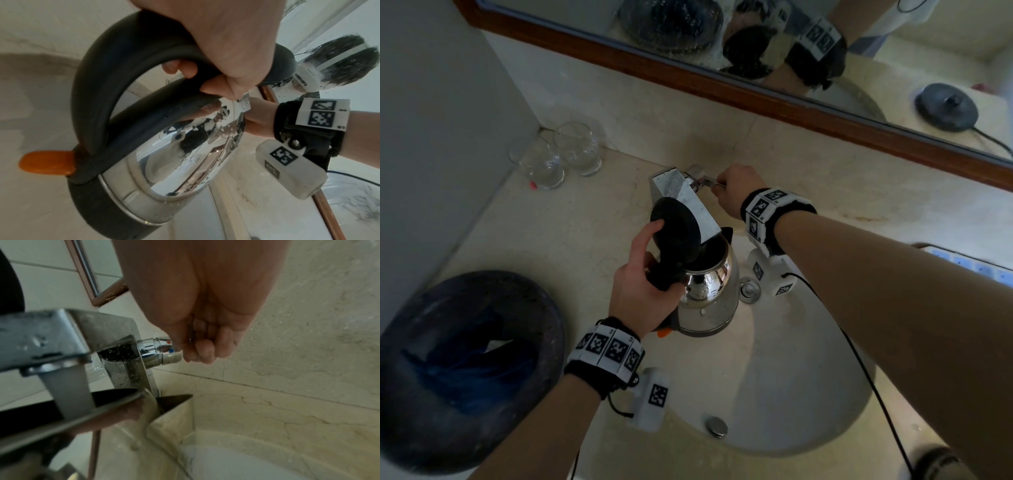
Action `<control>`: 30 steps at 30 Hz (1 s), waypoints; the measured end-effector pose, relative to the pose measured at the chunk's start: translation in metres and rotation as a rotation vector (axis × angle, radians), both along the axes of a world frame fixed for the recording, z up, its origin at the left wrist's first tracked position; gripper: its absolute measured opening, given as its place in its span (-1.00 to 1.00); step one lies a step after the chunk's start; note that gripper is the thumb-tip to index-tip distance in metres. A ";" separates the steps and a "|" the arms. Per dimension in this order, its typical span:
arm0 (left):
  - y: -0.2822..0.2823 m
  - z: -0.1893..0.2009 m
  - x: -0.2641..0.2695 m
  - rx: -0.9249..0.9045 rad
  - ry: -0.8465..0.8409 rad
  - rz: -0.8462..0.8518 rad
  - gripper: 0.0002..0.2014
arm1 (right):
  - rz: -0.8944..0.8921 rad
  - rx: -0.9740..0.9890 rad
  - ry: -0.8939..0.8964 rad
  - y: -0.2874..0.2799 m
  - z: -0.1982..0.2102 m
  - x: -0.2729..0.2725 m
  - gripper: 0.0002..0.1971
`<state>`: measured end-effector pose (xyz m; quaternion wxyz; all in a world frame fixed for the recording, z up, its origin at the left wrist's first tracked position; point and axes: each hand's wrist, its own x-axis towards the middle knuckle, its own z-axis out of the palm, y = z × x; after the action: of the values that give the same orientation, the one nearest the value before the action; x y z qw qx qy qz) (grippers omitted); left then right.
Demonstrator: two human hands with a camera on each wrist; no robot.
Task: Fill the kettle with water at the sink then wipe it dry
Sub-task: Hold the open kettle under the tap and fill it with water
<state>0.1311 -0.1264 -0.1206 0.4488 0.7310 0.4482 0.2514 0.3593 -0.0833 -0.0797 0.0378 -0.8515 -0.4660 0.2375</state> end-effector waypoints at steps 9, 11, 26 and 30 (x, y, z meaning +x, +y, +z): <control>0.000 0.000 0.000 0.003 0.005 -0.014 -0.11 | 0.000 -0.010 0.001 0.000 -0.001 0.000 -0.73; 0.000 -0.001 0.000 0.003 0.010 -0.014 -0.11 | -0.006 -0.013 0.000 0.000 -0.001 0.000 -0.73; 0.003 0.004 0.003 0.037 -0.008 -0.035 -0.13 | 0.005 -0.036 -0.037 0.001 0.005 -0.004 -0.72; 0.004 0.001 0.002 0.048 -0.011 -0.040 -0.13 | 0.011 -0.048 -0.058 -0.003 0.006 -0.011 -0.71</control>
<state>0.1330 -0.1228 -0.1196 0.4385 0.7490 0.4250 0.2569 0.3487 -0.0859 -0.0737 0.0025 -0.8560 -0.4659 0.2239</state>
